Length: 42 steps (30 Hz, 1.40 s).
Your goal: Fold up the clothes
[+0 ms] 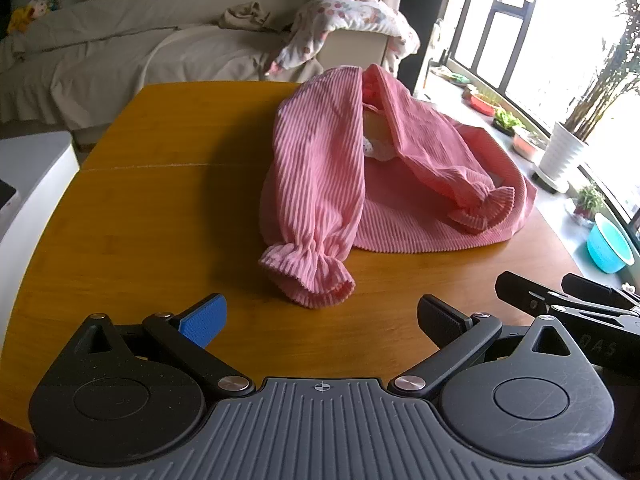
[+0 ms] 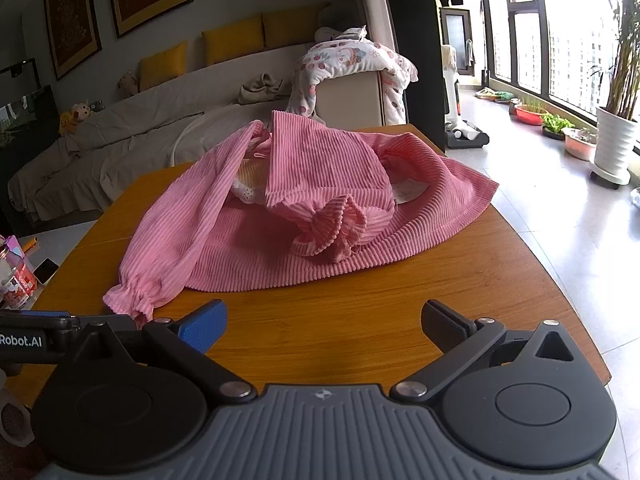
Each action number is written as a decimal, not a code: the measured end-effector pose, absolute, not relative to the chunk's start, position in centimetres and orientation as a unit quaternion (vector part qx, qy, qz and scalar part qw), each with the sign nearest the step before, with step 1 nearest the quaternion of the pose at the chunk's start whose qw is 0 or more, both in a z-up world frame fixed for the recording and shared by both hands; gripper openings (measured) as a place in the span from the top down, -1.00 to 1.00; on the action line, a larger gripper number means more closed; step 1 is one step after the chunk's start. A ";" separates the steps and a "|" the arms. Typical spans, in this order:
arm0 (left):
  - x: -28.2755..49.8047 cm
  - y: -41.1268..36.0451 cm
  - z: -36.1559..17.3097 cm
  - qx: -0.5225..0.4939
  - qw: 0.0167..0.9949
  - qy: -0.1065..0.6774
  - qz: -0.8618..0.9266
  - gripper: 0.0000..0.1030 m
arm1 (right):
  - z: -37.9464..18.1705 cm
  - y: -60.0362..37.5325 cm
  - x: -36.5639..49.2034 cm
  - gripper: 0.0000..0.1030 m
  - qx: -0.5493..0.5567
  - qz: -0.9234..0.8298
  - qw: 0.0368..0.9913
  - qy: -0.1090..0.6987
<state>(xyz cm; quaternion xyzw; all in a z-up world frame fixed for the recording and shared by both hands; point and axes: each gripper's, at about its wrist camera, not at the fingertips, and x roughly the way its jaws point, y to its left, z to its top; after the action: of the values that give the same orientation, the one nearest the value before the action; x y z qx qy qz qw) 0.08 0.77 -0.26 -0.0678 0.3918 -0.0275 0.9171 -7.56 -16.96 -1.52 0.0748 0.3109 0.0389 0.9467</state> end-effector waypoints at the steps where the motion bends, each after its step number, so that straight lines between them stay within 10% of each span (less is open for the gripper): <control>1: 0.1 0.8 -0.3 -0.068 0.917 0.392 -0.027 -1.00 | -1.6 -17.0 -7.5 -1.00 0.075 0.039 0.946 0.312; 42: 3.5 0.7 0.3 -0.048 0.919 0.382 -0.081 -1.00 | -1.8 -18.2 -4.7 -1.00 0.081 0.048 0.942 0.323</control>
<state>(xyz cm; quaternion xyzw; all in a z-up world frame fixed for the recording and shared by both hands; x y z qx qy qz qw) 3.47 0.74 0.31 -0.0476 0.3820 -0.0805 0.9194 -4.67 -18.21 -1.79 0.0810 0.3226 0.0482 0.9418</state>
